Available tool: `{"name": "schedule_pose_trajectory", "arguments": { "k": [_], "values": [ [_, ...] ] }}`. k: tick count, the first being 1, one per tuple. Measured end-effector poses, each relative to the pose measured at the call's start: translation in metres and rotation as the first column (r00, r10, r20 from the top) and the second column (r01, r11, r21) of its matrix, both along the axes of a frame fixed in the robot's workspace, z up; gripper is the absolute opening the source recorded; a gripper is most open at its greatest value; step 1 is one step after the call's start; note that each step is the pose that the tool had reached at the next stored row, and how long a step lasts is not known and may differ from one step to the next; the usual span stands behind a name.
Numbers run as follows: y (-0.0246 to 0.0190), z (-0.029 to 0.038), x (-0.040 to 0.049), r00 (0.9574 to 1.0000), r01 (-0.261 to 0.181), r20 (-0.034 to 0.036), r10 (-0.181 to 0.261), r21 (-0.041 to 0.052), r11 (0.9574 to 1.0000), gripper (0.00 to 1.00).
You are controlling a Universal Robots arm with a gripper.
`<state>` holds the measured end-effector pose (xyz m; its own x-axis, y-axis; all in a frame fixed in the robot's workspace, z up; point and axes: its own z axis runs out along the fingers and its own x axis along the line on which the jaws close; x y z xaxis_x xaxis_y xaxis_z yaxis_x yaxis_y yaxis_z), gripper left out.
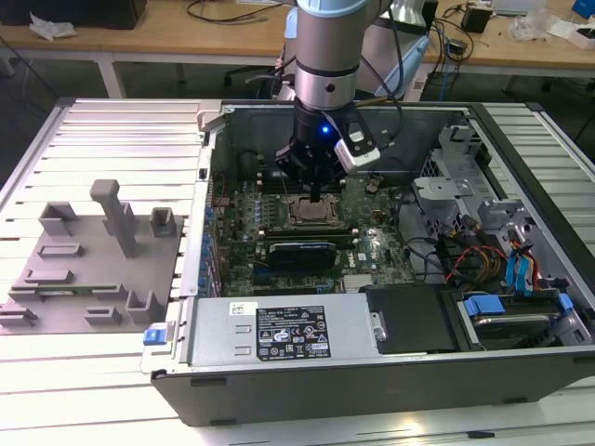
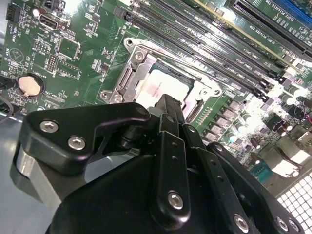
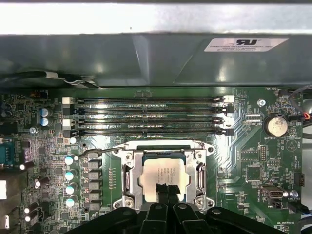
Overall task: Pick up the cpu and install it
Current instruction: 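Install the first cpu locking lever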
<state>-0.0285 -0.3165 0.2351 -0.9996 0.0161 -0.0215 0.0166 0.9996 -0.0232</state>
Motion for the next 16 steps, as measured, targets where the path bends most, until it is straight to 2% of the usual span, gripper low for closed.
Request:
{"name": "schedule_pose_trajectory", "arguments": {
  "k": [8,13,16],
  "values": [
    [0.0,0.0139,0.0,1.0,0.0,0.0001,0.0,0.0001,1.0,0.11],
    [0.0,0.0149,-0.0007,1.0,0.0,0.0,0.0,0.0001,1.0,0.11],
    [0.0,0.015,-0.0061,1.0,0.0,0.0,0.0,0.0,1.0,0.11]
  ]
}}
